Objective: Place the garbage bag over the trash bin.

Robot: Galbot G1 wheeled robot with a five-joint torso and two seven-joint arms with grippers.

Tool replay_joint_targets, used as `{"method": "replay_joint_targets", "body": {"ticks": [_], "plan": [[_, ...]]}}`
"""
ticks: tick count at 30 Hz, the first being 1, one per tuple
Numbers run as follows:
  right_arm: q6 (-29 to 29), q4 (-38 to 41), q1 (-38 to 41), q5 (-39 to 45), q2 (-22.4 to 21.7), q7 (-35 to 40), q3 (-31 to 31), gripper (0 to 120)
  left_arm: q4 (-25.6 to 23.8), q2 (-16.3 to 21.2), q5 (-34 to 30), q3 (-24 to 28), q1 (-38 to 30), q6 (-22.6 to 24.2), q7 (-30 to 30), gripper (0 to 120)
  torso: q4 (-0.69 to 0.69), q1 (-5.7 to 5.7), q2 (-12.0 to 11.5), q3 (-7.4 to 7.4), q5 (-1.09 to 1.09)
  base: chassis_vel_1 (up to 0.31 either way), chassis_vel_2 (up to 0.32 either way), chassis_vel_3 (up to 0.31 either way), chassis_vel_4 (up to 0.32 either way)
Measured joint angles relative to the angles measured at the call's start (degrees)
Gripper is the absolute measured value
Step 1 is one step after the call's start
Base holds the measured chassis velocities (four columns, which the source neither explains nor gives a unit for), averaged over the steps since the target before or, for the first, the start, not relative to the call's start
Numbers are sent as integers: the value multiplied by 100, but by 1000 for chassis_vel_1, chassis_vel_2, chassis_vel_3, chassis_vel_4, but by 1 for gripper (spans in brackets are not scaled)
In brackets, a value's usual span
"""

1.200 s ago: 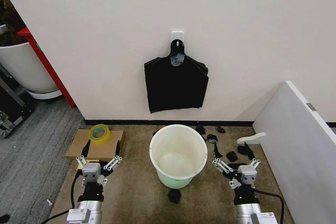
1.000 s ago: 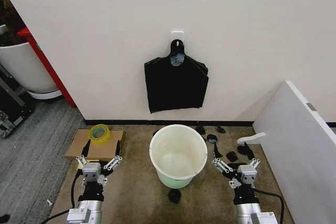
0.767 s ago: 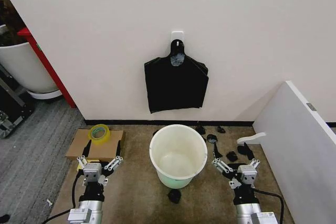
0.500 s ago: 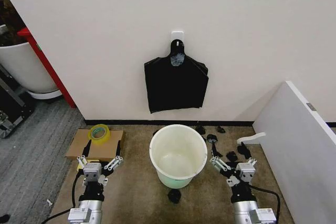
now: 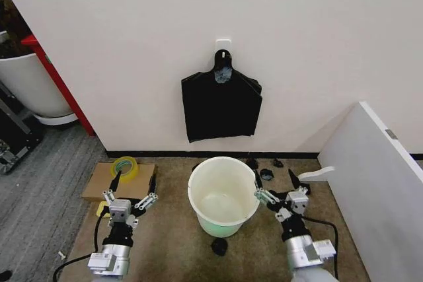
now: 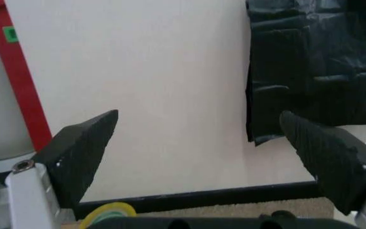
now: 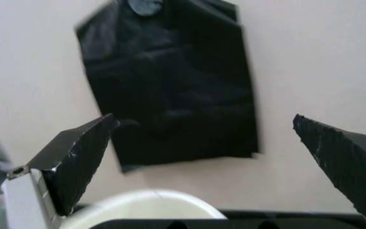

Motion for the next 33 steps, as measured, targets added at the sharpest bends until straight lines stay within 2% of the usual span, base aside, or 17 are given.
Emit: {"method": "replay_joint_targets", "body": {"ticks": [2,3,7,8,14,22,30,33], "plan": [[-370,-157,595,896,-194,-40,-277,100,-49,-56,42,-61,85,-42,7,100,0,0,0,0,0,0,0,0,0],[-396,-170,633,961,-206,-41,-294,100,-51,-58,44,-64,87,-44,7,100,0,0,0,0,1,0,0,0,0],[-826,-554,1640,2124,-429,-95,-703,100,-94,-138,136,-170,205,-90,7,100,-1,0,0,0,1,0,0,0,0],[-826,-554,1640,2124,-429,-95,-703,100,-94,-138,136,-170,205,-90,7,100,-1,0,0,0,1,0,0,0,0],[-1037,-1333,3125,2742,-340,-40,-1125,100,-155,-232,206,-262,306,-98,2,100,0,0,0,1,0,0,0,0,0],[-1144,-2140,4234,3109,-64,163,-1237,100,-178,-334,252,-269,375,-129,-11,100,-1,0,0,1,-1,0,0,0,0],[-1137,-2501,4771,2997,134,338,-1253,100,-213,-371,253,-267,397,-143,-19,100,-1,0,0,0,0,0,0,0,0],[-1149,-2556,4875,2959,164,435,-1254,95,-231,-374,221,-261,399,-129,-25,100,-1,0,0,0,0,0,0,0,0]]}}
